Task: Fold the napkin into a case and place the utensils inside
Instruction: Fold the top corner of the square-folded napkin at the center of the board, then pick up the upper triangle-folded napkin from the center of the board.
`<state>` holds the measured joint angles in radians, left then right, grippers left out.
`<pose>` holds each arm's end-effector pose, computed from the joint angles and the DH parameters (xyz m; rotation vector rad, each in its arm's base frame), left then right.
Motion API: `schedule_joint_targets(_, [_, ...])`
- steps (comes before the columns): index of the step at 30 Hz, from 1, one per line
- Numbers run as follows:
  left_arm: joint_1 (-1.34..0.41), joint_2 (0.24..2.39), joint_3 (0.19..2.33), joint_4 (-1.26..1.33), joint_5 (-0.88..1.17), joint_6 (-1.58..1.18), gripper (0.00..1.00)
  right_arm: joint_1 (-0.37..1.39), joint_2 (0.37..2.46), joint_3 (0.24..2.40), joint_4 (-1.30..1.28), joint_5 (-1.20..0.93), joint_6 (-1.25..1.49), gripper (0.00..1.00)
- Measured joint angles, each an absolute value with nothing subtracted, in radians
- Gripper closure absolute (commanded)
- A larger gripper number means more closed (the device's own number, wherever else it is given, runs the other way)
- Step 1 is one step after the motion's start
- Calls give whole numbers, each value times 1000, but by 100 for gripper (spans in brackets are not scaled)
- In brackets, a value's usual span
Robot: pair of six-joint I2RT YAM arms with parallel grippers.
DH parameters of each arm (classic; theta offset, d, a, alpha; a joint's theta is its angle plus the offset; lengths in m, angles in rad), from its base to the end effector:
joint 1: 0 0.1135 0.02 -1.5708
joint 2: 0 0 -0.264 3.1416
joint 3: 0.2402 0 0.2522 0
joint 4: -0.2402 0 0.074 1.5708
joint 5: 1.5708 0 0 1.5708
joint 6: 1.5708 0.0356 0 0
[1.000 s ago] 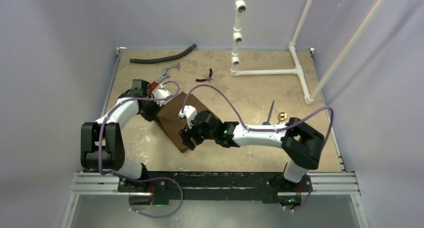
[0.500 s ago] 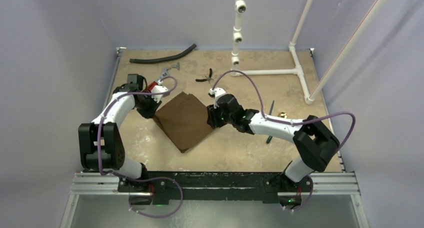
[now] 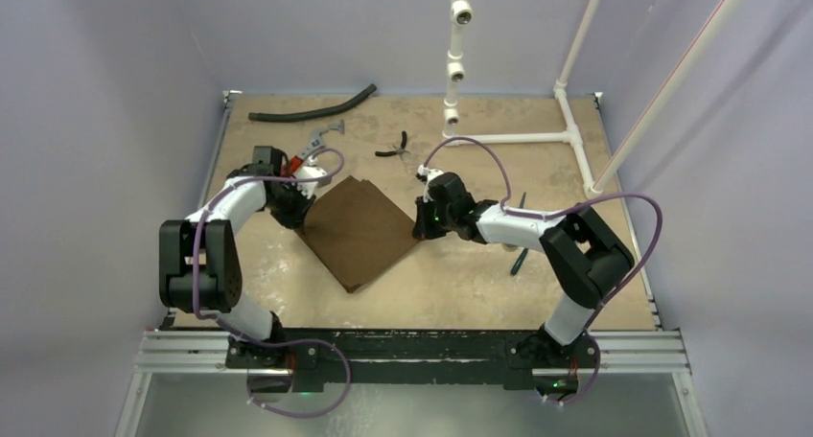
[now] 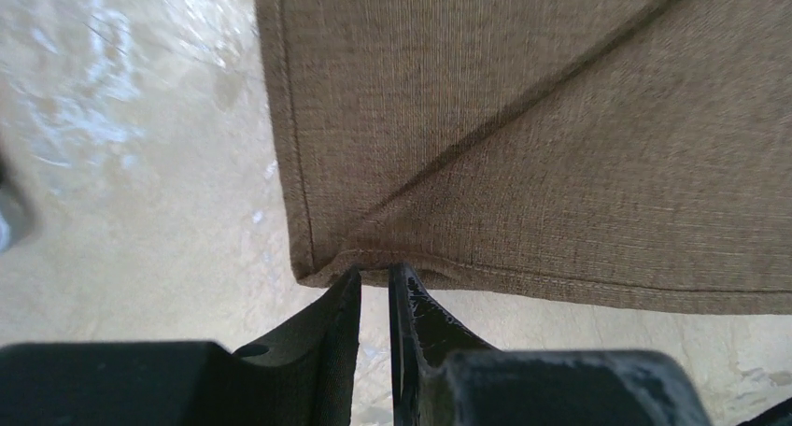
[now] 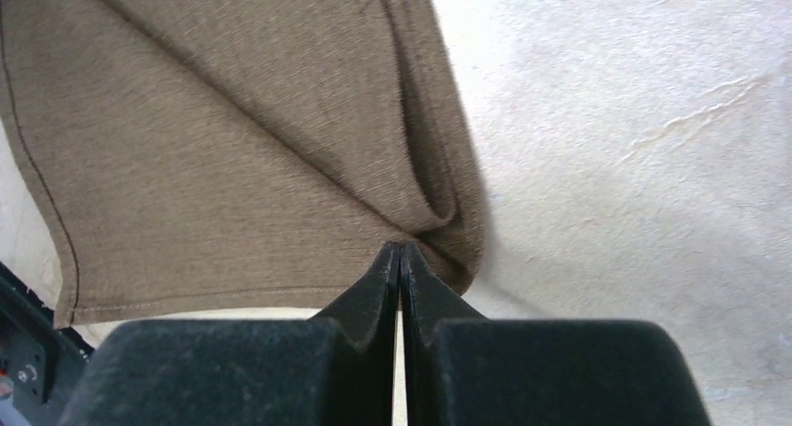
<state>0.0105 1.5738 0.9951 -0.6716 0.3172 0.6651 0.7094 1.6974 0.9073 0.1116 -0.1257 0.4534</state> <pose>0.2928 -0.0080 0.1914 0.9426 2.5571 -0.2652 0.2653 0.2336 0.1750 -0.3711 2.3279 0.7429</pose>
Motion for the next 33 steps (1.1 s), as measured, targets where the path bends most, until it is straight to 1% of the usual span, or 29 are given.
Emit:
schedule_joint_targets(5, [10,1580,877,-590,252,675,84,656,1730,907,122,-162,456,98])
schedule_joint_targets(12, [6,1533,818,-509,204,692,84,642,1747,907,134,-179,454,100])
schedule_joint_targets(16, [6,1527,817,-512,198,698,81,642,1740,918,109,-175,446,99])
schedule_joint_targets(23, [6,1482,912,-707,256,748,72,642,1631,994,37,-163,432,97])
schedule_joint_targets(26, [6,1457,980,-781,292,763,71,643,1604,1019,62,-188,437,97])
schedule_joint_targets(29, [6,1456,1033,-817,330,770,71,642,1621,1021,100,-266,445,100])
schedule_joint_targets(33, [-8,1476,1047,-826,367,768,73,640,1726,1021,121,-415,447,100])
